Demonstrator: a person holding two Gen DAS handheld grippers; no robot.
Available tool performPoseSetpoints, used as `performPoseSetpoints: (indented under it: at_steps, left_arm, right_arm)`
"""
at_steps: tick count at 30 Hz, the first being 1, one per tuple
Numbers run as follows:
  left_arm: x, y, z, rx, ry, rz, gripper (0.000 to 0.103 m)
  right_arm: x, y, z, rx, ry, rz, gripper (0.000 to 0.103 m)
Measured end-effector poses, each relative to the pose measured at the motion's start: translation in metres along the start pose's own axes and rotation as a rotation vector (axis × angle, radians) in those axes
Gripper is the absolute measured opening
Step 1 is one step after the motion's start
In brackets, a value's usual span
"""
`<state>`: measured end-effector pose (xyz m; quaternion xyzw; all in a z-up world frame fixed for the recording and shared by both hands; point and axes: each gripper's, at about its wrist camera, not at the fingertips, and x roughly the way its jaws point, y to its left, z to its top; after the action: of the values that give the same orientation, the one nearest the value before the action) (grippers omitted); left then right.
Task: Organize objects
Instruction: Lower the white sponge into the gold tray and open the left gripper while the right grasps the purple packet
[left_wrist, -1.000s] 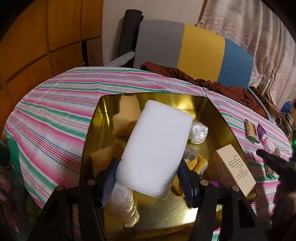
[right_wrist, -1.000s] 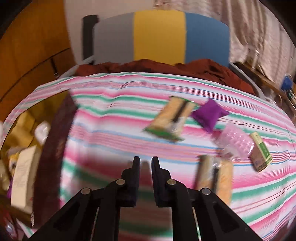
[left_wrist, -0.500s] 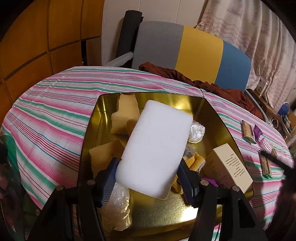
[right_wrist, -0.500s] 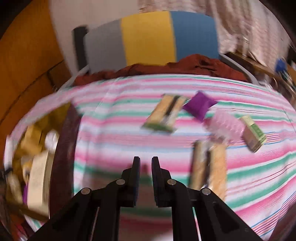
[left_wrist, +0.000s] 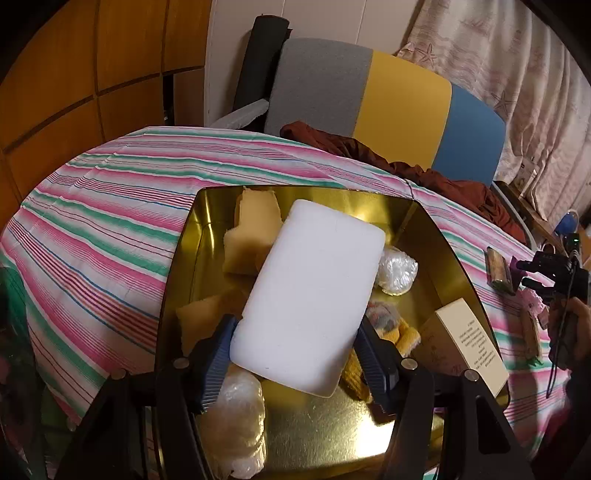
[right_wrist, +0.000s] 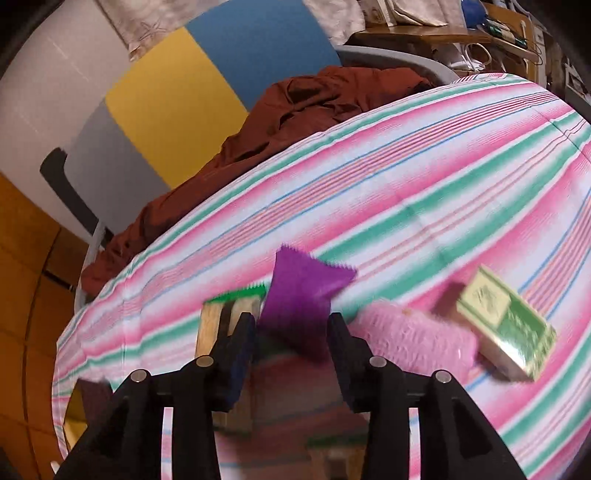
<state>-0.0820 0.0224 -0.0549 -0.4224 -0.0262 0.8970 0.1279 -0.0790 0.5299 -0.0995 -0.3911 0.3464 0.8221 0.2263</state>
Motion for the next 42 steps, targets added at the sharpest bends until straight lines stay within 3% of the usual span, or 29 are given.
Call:
performPoseSetpoints:
  at_steps: [4,6,11,18,24,34,42]
  left_arm:
    - [0.005,0.0,0.001,0.003,0.011,0.0,0.064]
    - [0.008,-0.001,0.0,0.009,0.021,0.002,0.064]
    - [0.013,-0.001,0.0,0.005,0.034,-0.007,0.064]
    - [0.014,-0.002,0.003,0.016,0.025,0.009,0.064]
    - [0.016,-0.004,0.003,0.021,0.019,0.048,0.064]
    - [0.012,-0.005,0.003,0.025,-0.008,0.094,0.066]
    - [0.01,-0.01,0.007,0.028,-0.029,0.106,0.067]
  right_arm:
    - [0.015,0.013,0.009,-0.044,0.012,-0.083,0.043]
    - [0.028,0.015,0.011,-0.065,0.07,-0.131,0.043]
    - [0.03,0.028,0.003,-0.197,0.047,-0.199,0.04]
    - [-0.009,0.02,-0.017,-0.228,-0.017,-0.142,0.038]
    - [-0.056,0.03,-0.071,-0.346,-0.08,-0.097,0.038]
    - [-0.069,0.06,-0.168,-0.554,0.0,0.028,0.038]
    - [-0.073,0.062,-0.19,-0.583,0.016,0.039,0.038]
